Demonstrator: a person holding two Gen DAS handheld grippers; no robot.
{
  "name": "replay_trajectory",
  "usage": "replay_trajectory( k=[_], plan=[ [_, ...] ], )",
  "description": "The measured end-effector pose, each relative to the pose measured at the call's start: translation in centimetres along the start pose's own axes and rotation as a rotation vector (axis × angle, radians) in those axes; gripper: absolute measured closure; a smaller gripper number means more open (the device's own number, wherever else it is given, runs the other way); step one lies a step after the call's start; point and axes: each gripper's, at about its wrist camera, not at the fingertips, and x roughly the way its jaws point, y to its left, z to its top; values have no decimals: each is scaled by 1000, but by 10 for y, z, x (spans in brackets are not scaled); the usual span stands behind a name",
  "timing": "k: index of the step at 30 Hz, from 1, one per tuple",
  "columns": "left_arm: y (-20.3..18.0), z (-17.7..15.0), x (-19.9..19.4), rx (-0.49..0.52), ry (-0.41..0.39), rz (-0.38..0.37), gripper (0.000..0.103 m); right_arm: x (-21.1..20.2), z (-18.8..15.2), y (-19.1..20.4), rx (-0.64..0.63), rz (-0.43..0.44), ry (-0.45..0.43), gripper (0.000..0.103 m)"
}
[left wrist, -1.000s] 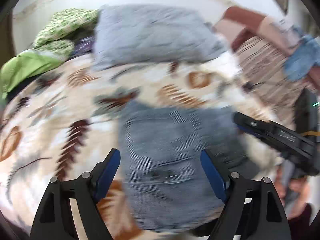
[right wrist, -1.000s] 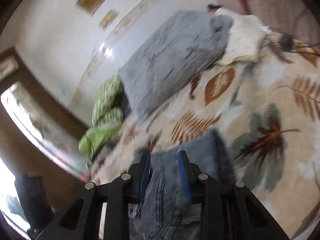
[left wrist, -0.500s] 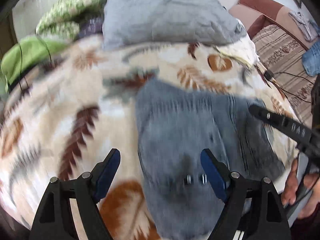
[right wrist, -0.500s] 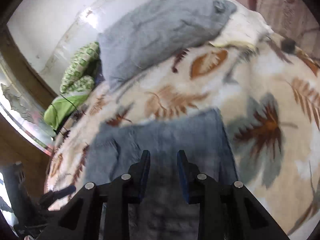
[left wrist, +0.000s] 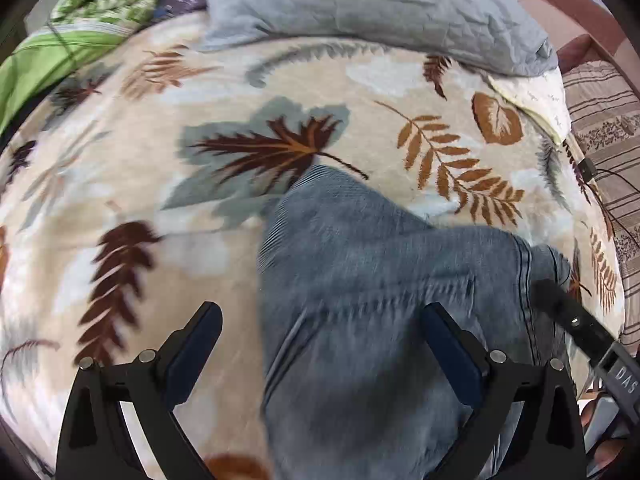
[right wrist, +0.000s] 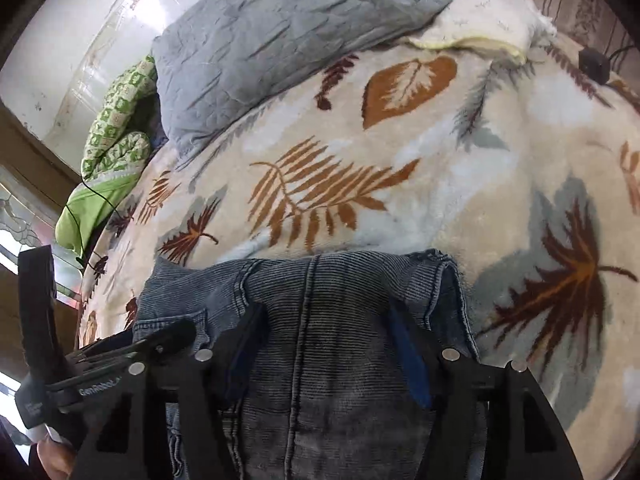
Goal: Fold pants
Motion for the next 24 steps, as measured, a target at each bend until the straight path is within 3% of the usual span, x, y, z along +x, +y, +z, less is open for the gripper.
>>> replay_trajectory(
  k=[4, 7, 8, 10, 12, 14, 17, 24],
  plan=[
    [-1, -34, -31, 49, -60, 0, 3, -34, -19, -1, -14, 55, -62, 36],
    [-10, -66, -48, 123, -116, 31, 3, -48, -37, 3, -29, 80, -26, 37],
    [-12, -74, -51, 138, -129, 41, 3, -50, -46, 7, -68, 58, -14, 38],
    [-17, -92, -51, 166, -143, 54, 2, -47, -66, 17, -157, -13, 17, 49],
    [-21, -106, -37, 198, -122, 83, 2, -42, -86, 21, -227, -89, 40, 49],
    [-16, -112, -40, 156, -171, 66, 2, -46, -94, 22, -252, -111, 31, 49],
    [-16, -107, -53, 153, -171, 77, 2, -60, -98, 18, -237, -96, 5, 49],
    [-21, -109, -115, 171, -381, 135, 2, -107, -101, 24, -254, -14, -166, 48]
  ],
)
